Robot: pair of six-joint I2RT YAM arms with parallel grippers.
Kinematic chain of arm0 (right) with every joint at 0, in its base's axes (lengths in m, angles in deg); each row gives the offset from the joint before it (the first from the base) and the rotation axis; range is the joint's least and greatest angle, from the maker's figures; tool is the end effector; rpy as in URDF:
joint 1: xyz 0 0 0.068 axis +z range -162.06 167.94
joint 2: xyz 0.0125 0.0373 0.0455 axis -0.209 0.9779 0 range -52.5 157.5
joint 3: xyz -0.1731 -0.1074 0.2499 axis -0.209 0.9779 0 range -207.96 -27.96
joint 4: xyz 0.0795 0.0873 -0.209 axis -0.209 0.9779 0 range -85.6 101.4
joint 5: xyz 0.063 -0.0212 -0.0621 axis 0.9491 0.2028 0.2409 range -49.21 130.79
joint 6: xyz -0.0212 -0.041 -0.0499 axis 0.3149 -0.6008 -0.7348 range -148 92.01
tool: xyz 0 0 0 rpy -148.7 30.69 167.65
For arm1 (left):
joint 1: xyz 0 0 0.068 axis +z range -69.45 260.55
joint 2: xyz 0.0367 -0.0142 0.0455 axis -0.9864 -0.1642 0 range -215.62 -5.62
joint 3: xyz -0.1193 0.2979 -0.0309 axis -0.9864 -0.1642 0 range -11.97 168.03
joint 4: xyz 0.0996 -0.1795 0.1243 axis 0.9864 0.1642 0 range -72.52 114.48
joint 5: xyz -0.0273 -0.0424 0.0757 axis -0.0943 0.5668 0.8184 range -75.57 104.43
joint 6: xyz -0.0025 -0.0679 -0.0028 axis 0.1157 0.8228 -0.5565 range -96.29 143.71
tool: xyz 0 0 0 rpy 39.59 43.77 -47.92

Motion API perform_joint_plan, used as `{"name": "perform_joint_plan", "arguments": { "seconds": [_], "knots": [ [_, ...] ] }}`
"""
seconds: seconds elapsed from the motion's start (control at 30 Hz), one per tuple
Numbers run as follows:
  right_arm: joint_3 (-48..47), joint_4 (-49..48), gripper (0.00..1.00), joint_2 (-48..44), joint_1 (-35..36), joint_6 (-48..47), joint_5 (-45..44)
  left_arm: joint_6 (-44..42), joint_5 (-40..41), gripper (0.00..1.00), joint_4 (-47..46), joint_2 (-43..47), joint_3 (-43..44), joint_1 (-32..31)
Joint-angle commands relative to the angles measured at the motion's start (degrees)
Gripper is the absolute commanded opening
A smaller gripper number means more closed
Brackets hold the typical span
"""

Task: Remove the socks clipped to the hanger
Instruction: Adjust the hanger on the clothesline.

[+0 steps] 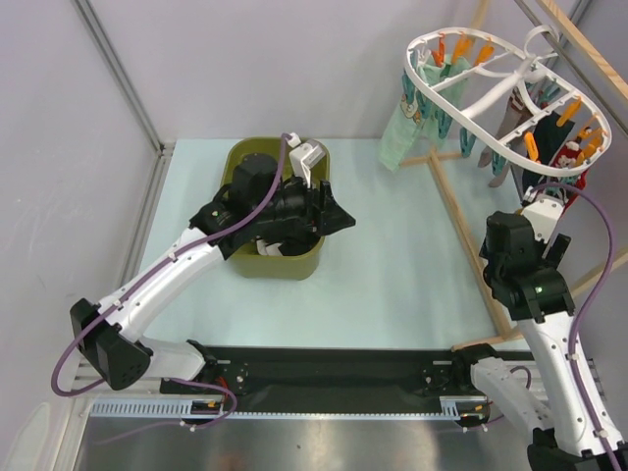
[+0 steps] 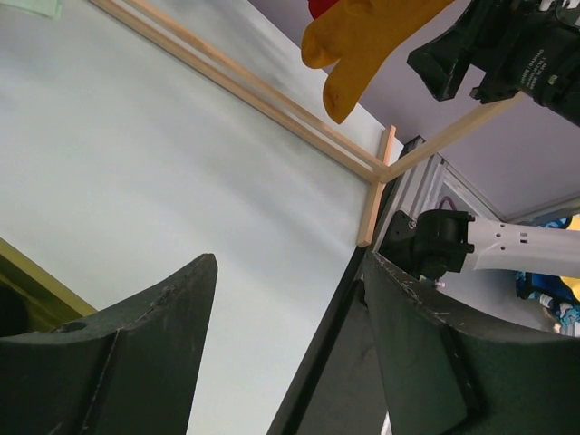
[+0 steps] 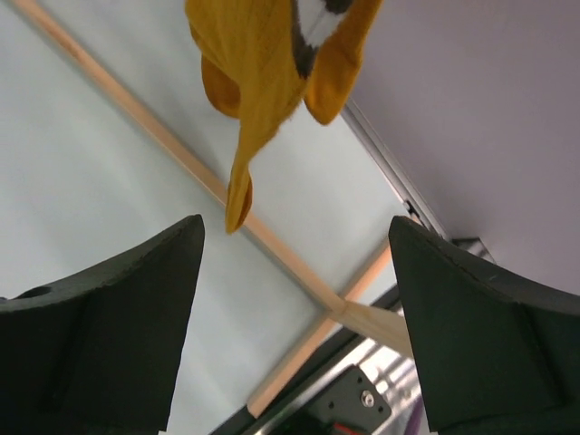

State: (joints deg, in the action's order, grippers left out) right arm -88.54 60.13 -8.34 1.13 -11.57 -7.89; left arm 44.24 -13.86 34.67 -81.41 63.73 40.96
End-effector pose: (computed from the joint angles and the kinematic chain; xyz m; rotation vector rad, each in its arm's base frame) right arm 0.0827 -0.0229 0.3836 0.4887 2.0028 -0.6375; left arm 0.2003 -0.1992 0.4422 0.6888 1.8883 -1.1600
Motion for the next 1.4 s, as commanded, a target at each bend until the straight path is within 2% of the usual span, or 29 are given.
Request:
{"name": "perform_joint_plan", "arguments": {
  "seconds": [0.0, 0.2, 0.37, 0.43, 0.47, 0.57, 0.6, 0.63, 0.7, 0.73, 0.97, 1.13, 1.37],
  "knots": [
    [2.83, -13.25, 0.87, -2.33, -2.64, -8.85, 7.02, 0.47, -1.24, 0.71, -2.25, -0.15, 0.41, -0.40],
    [3.62, -19.77, 0.86, 3.64, -5.54, -10.01, 6.49, 0.82, -1.50, 0.71, -2.86, -0.41, 0.68, -0.57],
    [5.38, -25.93, 0.79, 7.42, -12.21, -8.35, 14.66, 0.91, -1.68, 0.71, -2.95, -0.41, 0.41, -0.92],
    [6.25, -27.67, 0.68, 8.13, -12.75, -8.95, 15.29, 0.39, -1.41, 0.71, -2.43, -0.06, 0.32, -0.92],
    [6.78, -28.12, 0.57, 8.22, -12.75, -9.65, 15.64, 0.21, -1.15, 0.71, -2.16, 0.11, 0.24, -1.01],
    [7.23, -28.04, 0.35, 7.08, -12.75, -9.48, 15.90, -0.76, 1.13, 0.71, -1.20, 0.64, 0.24, -1.27],
    [7.05, -27.52, 0.25, 6.21, -12.75, -9.05, 16.25, -1.19, 1.40, 0.71, -0.93, 0.64, 0.24, -1.45],
    [6.88, -26.03, 0.21, 5.68, -12.75, -8.61, 16.60, -1.29, 1.49, 0.71, -0.84, 0.73, 0.15, -1.80],
    [5.39, -23.73, 0.03, 4.53, -12.49, -7.12, 18.45, -1.29, 1.58, 0.70, -0.93, 0.56, 0.15, -2.24],
    [4.95, -21.82, 0.00, 3.14, -12.14, -6.59, 19.15, -1.37, 2.10, 0.69, -1.02, 0.55, 0.06, -3.11],
    [0.02, -14.25, 0.00, 0.93, -10.21, -3.24, 33.29, 0.38, 3.16, 0.67, -6.63, -0.32, -2.31, -6.98],
    [1.42, -12.66, 0.00, -0.04, -8.62, -1.75, 31.37, 2.31, 2.89, 0.66, -8.75, -1.38, -2.49, -8.66],
    [1.09, -15.03, 0.00, 1.80, -8.36, -2.71, 32.60, 1.35, 3.86, 0.66, -6.38, -1.12, -0.82, -8.83]
  ]
}}
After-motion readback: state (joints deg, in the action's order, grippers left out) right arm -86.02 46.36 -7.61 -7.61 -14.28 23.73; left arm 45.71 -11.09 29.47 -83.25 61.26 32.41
